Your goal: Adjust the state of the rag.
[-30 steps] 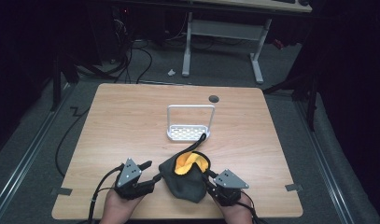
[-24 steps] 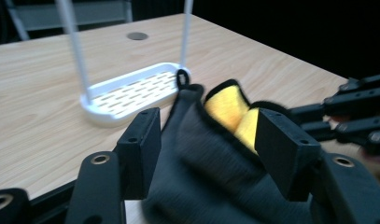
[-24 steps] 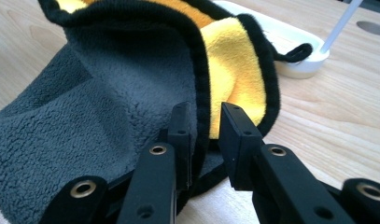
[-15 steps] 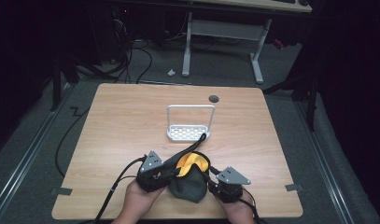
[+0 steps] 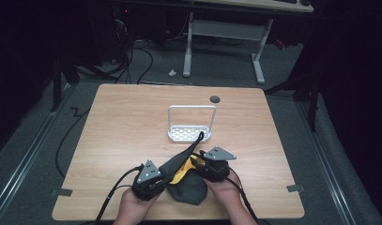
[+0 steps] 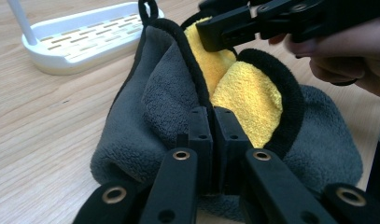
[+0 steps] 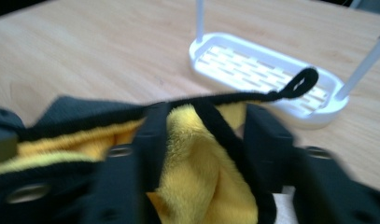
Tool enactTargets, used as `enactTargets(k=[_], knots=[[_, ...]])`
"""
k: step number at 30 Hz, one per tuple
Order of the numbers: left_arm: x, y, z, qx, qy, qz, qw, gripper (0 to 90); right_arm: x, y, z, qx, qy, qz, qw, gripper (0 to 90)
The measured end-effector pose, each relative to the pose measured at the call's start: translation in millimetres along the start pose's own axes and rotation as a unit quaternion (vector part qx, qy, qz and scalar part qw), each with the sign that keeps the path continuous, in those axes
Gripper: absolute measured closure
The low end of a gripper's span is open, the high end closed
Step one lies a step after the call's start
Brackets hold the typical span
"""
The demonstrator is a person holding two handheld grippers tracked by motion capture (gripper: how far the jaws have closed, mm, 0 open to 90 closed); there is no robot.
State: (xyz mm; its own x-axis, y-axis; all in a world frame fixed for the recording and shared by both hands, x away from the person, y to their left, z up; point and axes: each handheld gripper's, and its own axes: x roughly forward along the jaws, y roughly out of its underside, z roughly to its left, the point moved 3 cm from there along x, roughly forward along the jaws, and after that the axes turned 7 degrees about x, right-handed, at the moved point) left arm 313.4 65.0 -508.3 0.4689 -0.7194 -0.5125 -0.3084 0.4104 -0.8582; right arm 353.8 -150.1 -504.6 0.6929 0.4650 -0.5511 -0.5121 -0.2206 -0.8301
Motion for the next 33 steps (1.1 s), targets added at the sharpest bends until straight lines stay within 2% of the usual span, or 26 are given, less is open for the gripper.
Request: enactTargets(k=[1, 2, 4, 5, 6, 7, 8, 11, 17, 19, 21, 22, 23, 26, 27, 30, 33], knots=[[-2.4, 1.4, 1.0, 0.0, -0.002, 0.001, 1.0, 86.6, -1.6, 1.3, 0.7, -0.005, -0.001, 0.0, 1.0, 75.7], [-4.8, 2.9, 2.2, 0.0, -0.003, 0.0, 1.0, 86.8, -4.7, 2.1, 2.1, -0.01, 0.002, -0.004, 0.9999, 79.5], [-11.4, 5.4, 5.1, -0.001, -0.007, -0.002, 1.0, 86.9, -12.5, 2.6, 3.1, -0.019, 0.007, -0.011, 0.9997, 82.7], [-15.6, 6.6, 6.6, 0.0, -0.011, -0.003, 0.9999, 87.0, -22.8, 3.6, 0.0, -0.021, 0.018, -0.018, 0.9995, 83.2], [-20.0, 8.0, 8.4, 0.002, -0.017, -0.004, 0.9998, 87.0, -22.8, 3.6, 0.0, -0.021, 0.018, -0.018, 0.9995, 83.2], [-24.7, 9.5, 11.0, 0.002, -0.022, -0.006, 0.9997, 87.0, -34.7, 7.5, -8.6, -0.02, 0.033, -0.024, 0.999, 83.2], [-29.7, 11.5, 14.1, 0.002, -0.028, -0.005, 0.9996, 87.0, -34.7, 7.5, -8.6, -0.02, 0.033, -0.024, 0.999, 83.2], [-44.4, 19.4, 25.5, -0.005, -0.048, -0.005, 0.9988, 87.0, -52.2, 18.5, -27.6, -0.011, 0.061, -0.027, 0.9977, 83.2], [-70.2, 35.7, 44.6, -0.028, -0.082, -0.01, 0.9962, 87.1, -88.5, 42.5, -62.9, 0.028, 0.105, -0.033, 0.9936, 83.1], [-74.8, 39.8, 43.8, -0.031, -0.08, -0.006, 0.9963, 87.2, -98.7, 47.4, -67.3, 0.036, 0.109, -0.035, 0.9928, 83.0], [-77.5, 45.6, 36.7, -0.019, -0.076, 0.01, 0.9969, 87.2, -107.9, 53.2, -65.9, 0.038, 0.108, -0.036, 0.9928, 82.9], [-77.5, 50.2, 32.8, -0.015, -0.074, 0.021, 0.9969, 87.2, -114.0, 60.8, -62.4, 0.041, 0.105, -0.029, 0.9932, 82.7], [-76.8, 56.1, 29.8, -0.011, -0.072, 0.038, 0.9966, 87.2, -114.0, 60.8, -62.4, 0.041, 0.105, -0.029, 0.9932, 82.7], [-75.3, 75.0, 29.3, -0.019, -0.071, 0.084, 0.9938, 87.1, -115.5, 73.8, -58.6, 0.049, 0.093, -0.01, 0.9944, 79.2], [-76.1, 79.6, 31.5, -0.02, -0.077, 0.094, 0.9924, 87.0, -115.0, 76.5, -57.8, 0.051, 0.09, -0.004, 0.9947, 76.4], [-82.5, 87.6, 44.5, -0.028, -0.103, 0.113, 0.9879, 86.9, -110.1, 75.4, -52.1, 0.05, 0.073, -0.002, 0.9961, 71.6], [-88.7, 95.9, 65.3, -0.038, -0.145, 0.129, 0.9801, 86.7, -103.9, 69.8, -44.0, 0.035, 0.075, -0.008, 0.9965, 70.9]])
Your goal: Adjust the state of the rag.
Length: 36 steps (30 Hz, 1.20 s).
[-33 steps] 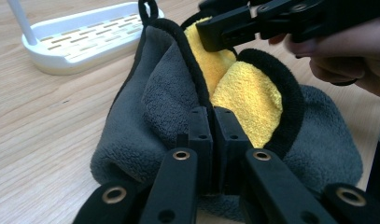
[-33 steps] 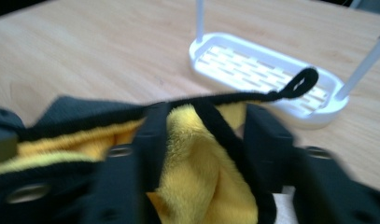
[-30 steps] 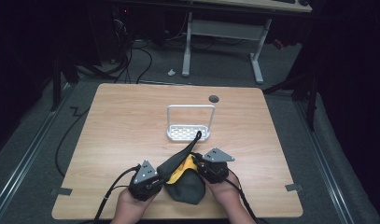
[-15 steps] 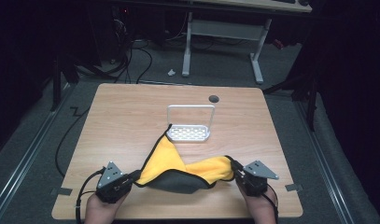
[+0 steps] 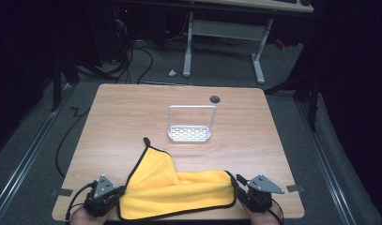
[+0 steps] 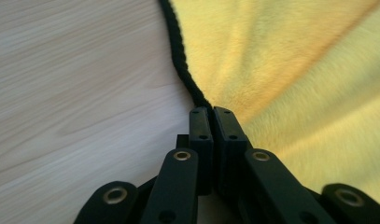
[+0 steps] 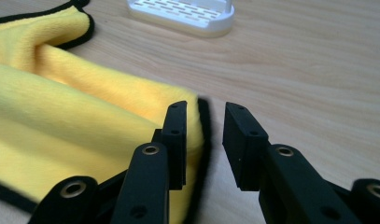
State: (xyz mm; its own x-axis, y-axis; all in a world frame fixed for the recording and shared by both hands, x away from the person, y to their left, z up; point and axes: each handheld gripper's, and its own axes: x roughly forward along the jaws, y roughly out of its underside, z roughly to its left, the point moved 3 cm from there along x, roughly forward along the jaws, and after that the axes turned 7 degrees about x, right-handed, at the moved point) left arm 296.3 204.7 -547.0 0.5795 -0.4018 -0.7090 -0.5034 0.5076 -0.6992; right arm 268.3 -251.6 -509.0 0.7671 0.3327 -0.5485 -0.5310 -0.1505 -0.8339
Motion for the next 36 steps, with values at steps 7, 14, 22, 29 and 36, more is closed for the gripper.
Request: enactTargets(k=[7, 14, 22, 29, 36], knots=[[6.9, -2.4, 29.0, -0.045, -0.043, -0.005, 0.9981, 78.0, 28.6, -1.8, 19.4, -0.012, -0.028, 0.036, 0.9989, 68.7], [-17.5, -18.0, -1.5, -0.052, -0.012, -0.072, 0.9959, 65.6, 37.3, 5.7, 32.8, -0.001, -0.067, 0.064, 0.9957, 62.1], [7.7, -31.3, -53.4, 0.001, 0.062, -0.049, 0.9969, 60.8, 46.2, -6.4, 64.4, -0.025, -0.104, 0.064, 0.9922, 51.6], [15.4, -22.1, -53.3, 0.02, 0.051, -0.015, 0.9984, 63.1, 74.3, -25.3, 57.8, -0.009, -0.089, 0.087, 0.9922, 48.3], [16.2, -23.2, -52.4, 0.02, 0.055, -0.014, 0.9982, 64.0, 73.5, -4.3, 74.6, -0.055, -0.077, 0.122, 0.9879, 76.5]])
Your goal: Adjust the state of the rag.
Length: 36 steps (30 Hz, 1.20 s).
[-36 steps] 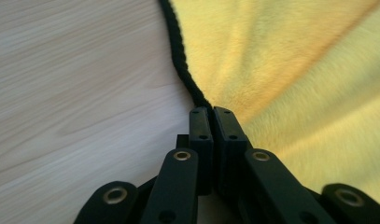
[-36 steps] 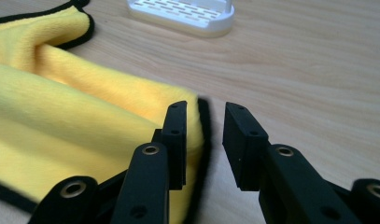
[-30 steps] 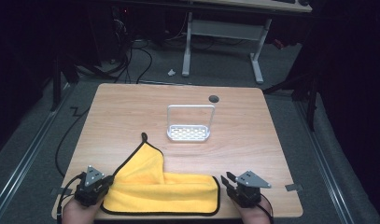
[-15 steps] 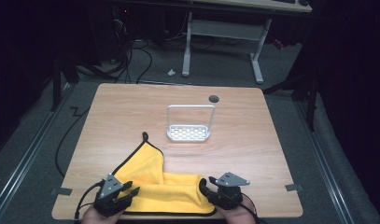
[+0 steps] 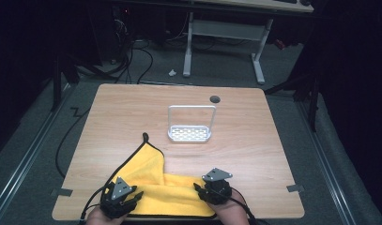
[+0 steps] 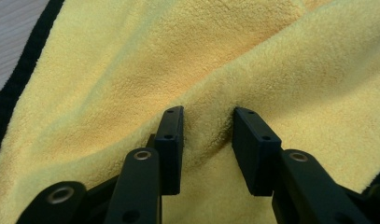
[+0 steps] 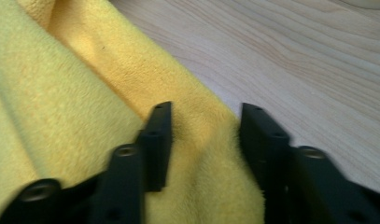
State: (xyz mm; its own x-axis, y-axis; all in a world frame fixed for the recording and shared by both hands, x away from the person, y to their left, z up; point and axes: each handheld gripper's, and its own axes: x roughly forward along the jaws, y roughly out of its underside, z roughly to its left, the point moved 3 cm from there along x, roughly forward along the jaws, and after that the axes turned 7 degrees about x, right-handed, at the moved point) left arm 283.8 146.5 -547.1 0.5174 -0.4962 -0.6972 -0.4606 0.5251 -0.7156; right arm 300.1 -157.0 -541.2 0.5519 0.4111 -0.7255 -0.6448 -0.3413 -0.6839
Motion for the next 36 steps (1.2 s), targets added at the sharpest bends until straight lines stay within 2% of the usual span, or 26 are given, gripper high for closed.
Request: enactTargets(k=[1, 3, 4, 5, 6, 8, 9, 10, 12, 14, 19, 22, 24, 26, 29, 33, 36], knots=[[0.7, -0.8, 0.2, -0.001, 0.001, -0.001, 1.0, 64.1, -1.3, 0.8, -1.2, 0.0, 0.003, -0.005, 1.0, 82.9], [1.9, -5.4, 0.6, -0.001, 0.001, -0.009, 1.0, 65.0, -6.8, -1.6, -10.6, 0.014, 0.012, -0.021, 0.9996, 85.6], [1.8, -9.7, 0.6, 0.002, -0.005, -0.013, 0.9999, 65.0, -12.3, -5.5, -17.9, 0.021, 0.024, -0.036, 0.9988, 85.8], [2.1, -14.6, 0.5, 0.004, -0.009, -0.02, 0.9998, 65.0, -27.8, -16.4, -35.5, 0.037, 0.048, -0.067, 0.9959, 85.8], [2.9, -19.5, 0.2, 0.005, -0.007, -0.025, 0.9997, 65.0, -27.8, -16.4, -35.5, 0.037, 0.048, -0.067, 0.9959, 85.8], [6.2, -27.4, -2.1, 0.011, -0.003, -0.029, 0.9995, 65.0, -46.1, -28.9, -53.1, 0.036, 0.083, -0.094, 0.9915, 85.8], [8.7, -30.1, -3.4, 0.012, 0.002, -0.031, 0.9995, 65.0, -56.2, -35.0, -60.0, 0.038, 0.095, -0.107, 0.989, 85.7], [11.5, -31.8, -5.0, 0.012, 0.006, -0.032, 0.9994, 65.0, -72.7, -44.2, -66.4, 0.028, 0.12, -0.128, 0.9841, 85.5], [16.7, -32.1, -7.7, 0.013, 0.011, -0.03, 0.9994, 65.0, -76.8, -45.7, -65.3, 0.019, 0.125, -0.129, 0.9835, 85.3], [20.2, -30.3, -10.6, 0.014, 0.017, -0.026, 0.9994, 64.9, -74.0, -40.1, -56.9, 0.0, 0.121, -0.118, 0.9856, 85.0], [20.2, -28.6, -17.3, 0.016, 0.024, -0.028, 0.9992, 64.4, -41.2, -1.6, -21.6, -0.013, 0.069, -0.073, 0.9948, 84.2], [20.1, -29.4, -21.1, 0.018, 0.032, -0.032, 0.9988, 64.2, -25.9, 16.5, -6.8, -0.023, 0.049, -0.039, 0.9978, 82.3], [21.7, -29.6, -24.4, 0.025, 0.036, -0.03, 0.9986, 63.7, -21.5, 20.2, -1.8, -0.033, 0.042, -0.026, 0.9983, 74.9], [23.3, -29.7, -26.9, 0.029, 0.038, -0.029, 0.9984, 63.3, -23.9, 18.4, -3.5, -0.015, 0.033, -0.032, 0.9988, 66.5], [24.8, -30.0, -28.9, 0.032, 0.04, -0.029, 0.9982, 62.4, -35.8, 14.2, -11.2, 0.007, 0.03, -0.058, 0.9978, 59.2], [28.4, -28.3, -31.0, 0.041, 0.032, -0.016, 0.9985, 60.9, -57.1, 11.1, -23.0, 0.026, 0.039, -0.089, 0.9949, 57.8], [27.6, -26.9, -30.4, 0.048, 0.025, -0.012, 0.9985, 60.8, -71.5, 8.4, -35.2, 0.035, 0.062, -0.118, 0.9905, 61.9]])
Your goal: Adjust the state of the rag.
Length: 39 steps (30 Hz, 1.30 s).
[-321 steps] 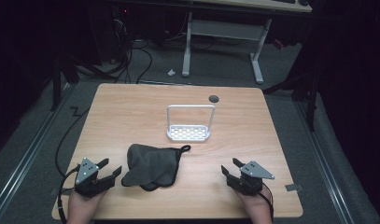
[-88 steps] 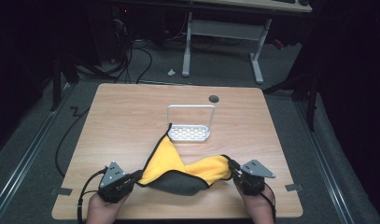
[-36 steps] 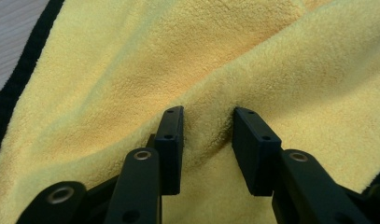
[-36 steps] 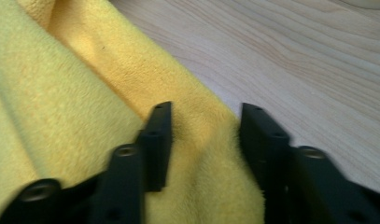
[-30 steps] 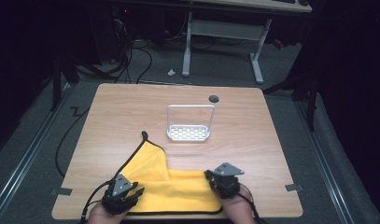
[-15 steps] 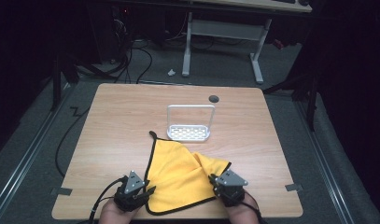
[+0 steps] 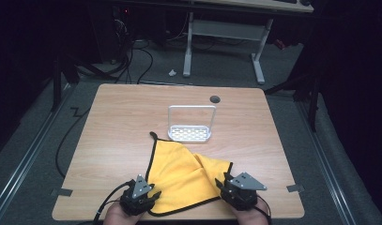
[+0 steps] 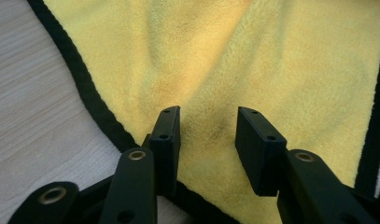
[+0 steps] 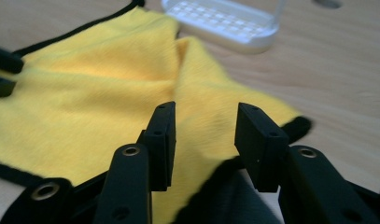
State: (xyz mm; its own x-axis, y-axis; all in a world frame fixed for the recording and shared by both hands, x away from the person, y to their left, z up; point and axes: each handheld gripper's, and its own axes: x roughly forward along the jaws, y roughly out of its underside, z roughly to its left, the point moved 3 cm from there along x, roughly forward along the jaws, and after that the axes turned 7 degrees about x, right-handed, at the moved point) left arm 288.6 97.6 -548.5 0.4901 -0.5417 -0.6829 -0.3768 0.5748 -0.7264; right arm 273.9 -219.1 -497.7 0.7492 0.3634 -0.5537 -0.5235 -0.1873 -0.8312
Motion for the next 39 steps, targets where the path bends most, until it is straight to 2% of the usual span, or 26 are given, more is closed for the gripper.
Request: enactTargets(k=[2, 4, 6, 8, 10, 11, 13, 14, 16, 17, 18, 20, 22, 25, 27, 29, 30, 32, 34, 36, 39], knots=[[-2.0, 2.4, 3.5, -0.001, -0.009, 0.001, 1.0, 60.6, -0.2, -4.9, -12.0, 0.005, 0.022, -0.005, 0.9997, 65.5], [-5.5, 6.3, 10.5, -0.012, -0.018, 0.005, 0.9997, 60.4, 5.7, -10.3, -24.1, 0.012, 0.042, -0.008, 0.999, 68.3], [-9.6, 11.1, 17.8, -0.025, -0.025, 0.005, 0.9994, 60.5, 16.3, -16.1, -33.2, 0.023, 0.047, -0.005, 0.9986, 70.7], [-12.7, 15.1, 22.7, -0.031, -0.03, 0.003, 0.9991, 60.6, 32.9, -19.1, -37.4, 0.034, 0.047, 0.011, 0.9983, 69.0], [-14.5, 17.2, 25.0, -0.034, -0.032, 0.003, 0.9989, 60.6, 48.0, -15.7, -34.1, 0.056, 0.02, 0.037, 0.9975, 61.2], [-15.0, 17.7, 25.4, -0.033, -0.031, 0.003, 0.999, 60.6, 52.0, -12.1, -29.2, 0.059, 0.011, 0.047, 0.9971, 58.2], [-15.0, 18.1, 25.7, -0.032, -0.03, 0.001, 0.999, 60.6, 56.8, -3.2, -18.1, 0.048, 0.007, 0.066, 0.9966, 52.9], [-15.1, 18.0, 26.3, -0.03, -0.03, 0.003, 0.9991, 60.6, 58.9, 0.8, -13.6, 0.033, 0.015, 0.078, 0.9963, 52.6], [-16.2, 19.0, 28.7, -0.031, -0.034, 0.005, 0.9989, 60.6, 61.8, 8.1, -7.5, 0.013, 0.024, 0.1, 0.9946, 55.1], [-17.2, 20.4, 30.4, -0.033, -0.038, 0.005, 0.9987, 60.6, 62.9, 10.6, -6.8, 0.011, 0.027, 0.104, 0.9942, 59.1], [-18.8, 21.9, 32.4, -0.034, -0.042, 0.006, 0.9985, 60.5, 62.6, 11.9, -6.8, 0.013, 0.025, 0.104, 0.9942, 69.0], [-22.1, 25.3, 36.8, -0.041, -0.048, 0.009, 0.998, 60.4, 60.5, 11.3, -6.1, 0.005, 0.015, 0.101, 0.9947, 84.3], [-24.7, 27.8, 40.6, -0.047, -0.053, 0.011, 0.9974, 60.4, 55.6, 5.0, -9.5, -0.005, 0.027, 0.083, 0.9962, 85.8], [-25.6, 28.9, 44.2, -0.055, -0.055, 0.012, 0.9969, 60.4, 35.4, -24.3, -25.6, -0.007, 0.063, 0.023, 0.9977, 85.7], [-25.4, 28.4, 44.5, -0.055, -0.057, 0.013, 0.9968, 60.2, 17.4, -47.5, -33.9, -0.02, 0.083, -0.017, 0.9962, 85.6], [-25.7, 28.3, 44.0, -0.055, -0.057, 0.014, 0.9968, 60.1, 4.1, -63.8, -39.7, -0.03, 0.1, -0.037, 0.9938, 84.8], [-26.0, 28.0, 43.9, -0.057, -0.056, 0.015, 0.9967, 59.9, 3.0, -66.1, -43.5, -0.025, 0.1, -0.032, 0.9942, 83.2], [-28.3, 26.5, 43.3, -0.058, -0.048, 0.016, 0.997, 59.0, 9.4, -57.4, -51.1, -0.008, 0.095, -0.009, 0.9954, 76.9], [-35.1, 22.2, 41.6, -0.058, -0.038, -0.004, 0.9976, 58.2, 14.7, -42.0, -55.2, 0.005, 0.096, 0.008, 0.9953, 66.8], [-38.9, 16.6, 38.8, -0.061, -0.025, -0.021, 0.9976, 57.6, 13.3, -31.3, -54.3, 0.021, 0.09, 0.01, 0.9957, 62.9], [-35.4, 13.1, 25.3, -0.048, -0.001, -0.013, 0.9988, 56.6, 4.8, -21.5, -43.5, 0.025, 0.075, 0.011, 0.9968, 59.6]])
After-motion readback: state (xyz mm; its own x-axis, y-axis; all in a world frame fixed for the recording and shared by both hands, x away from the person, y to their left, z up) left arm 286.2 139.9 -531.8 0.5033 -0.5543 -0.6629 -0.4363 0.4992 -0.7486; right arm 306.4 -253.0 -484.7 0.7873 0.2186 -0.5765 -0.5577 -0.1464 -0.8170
